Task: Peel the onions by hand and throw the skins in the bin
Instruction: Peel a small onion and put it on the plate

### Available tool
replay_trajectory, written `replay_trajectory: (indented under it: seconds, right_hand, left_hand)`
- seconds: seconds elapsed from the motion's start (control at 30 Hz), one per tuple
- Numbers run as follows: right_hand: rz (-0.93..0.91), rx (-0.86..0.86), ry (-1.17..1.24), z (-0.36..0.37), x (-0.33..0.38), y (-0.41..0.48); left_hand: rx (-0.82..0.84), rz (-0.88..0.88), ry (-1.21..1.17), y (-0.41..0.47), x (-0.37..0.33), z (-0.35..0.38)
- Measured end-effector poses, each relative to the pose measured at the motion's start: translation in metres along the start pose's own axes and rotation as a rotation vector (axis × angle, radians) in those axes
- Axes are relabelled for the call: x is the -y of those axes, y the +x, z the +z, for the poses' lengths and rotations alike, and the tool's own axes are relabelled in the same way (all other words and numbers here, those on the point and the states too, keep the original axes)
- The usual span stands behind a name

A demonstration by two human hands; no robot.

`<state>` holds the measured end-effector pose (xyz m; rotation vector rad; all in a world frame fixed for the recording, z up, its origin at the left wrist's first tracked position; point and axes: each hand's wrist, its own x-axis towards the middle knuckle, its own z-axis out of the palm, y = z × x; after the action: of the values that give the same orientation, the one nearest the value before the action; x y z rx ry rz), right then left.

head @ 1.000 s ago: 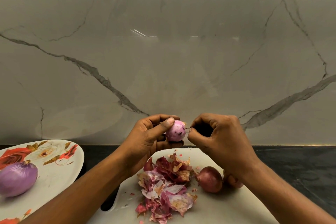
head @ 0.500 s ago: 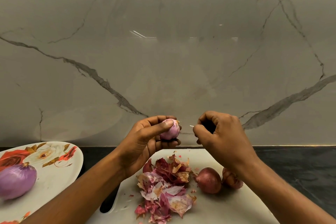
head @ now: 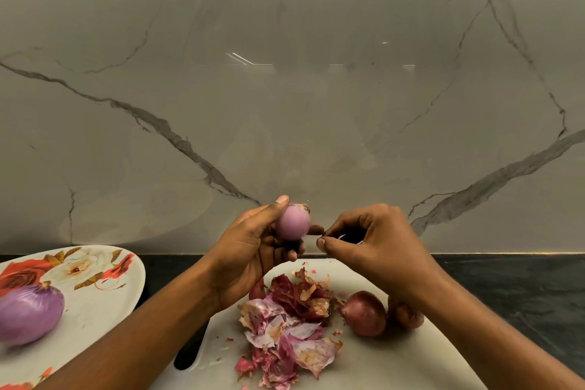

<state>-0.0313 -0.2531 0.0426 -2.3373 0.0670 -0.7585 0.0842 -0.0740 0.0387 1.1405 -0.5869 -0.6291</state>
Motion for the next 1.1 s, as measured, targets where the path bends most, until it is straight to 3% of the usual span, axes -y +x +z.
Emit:
replay_trajectory:
  seconds: [0.3, 0.63, 0.83, 1.1]
  right_hand:
    - [0.119, -0.038, 0.363, -0.004, 0.004, 0.004]
    - [0.061, 0.004, 0.488, -0.004, 0.002, 0.005]
    - [-0.027, -0.026, 0.279, -0.003, 0.003, 0.000]
    - [-0.277, -0.166, -0.062, 0.003, 0.002, -0.005]
  left_hand:
    - [0.016, 0.077, 0.093, -0.002, 0.001, 0.000]
    - [0.073, 0.109, 0.158, -0.007, 0.000, 0.003]
    - [0.047, 0.142, 0.272, -0.006, 0.005, 0.002]
    - [0.058, 0.145, 0.327, -0.005, 0.010, 0.003]
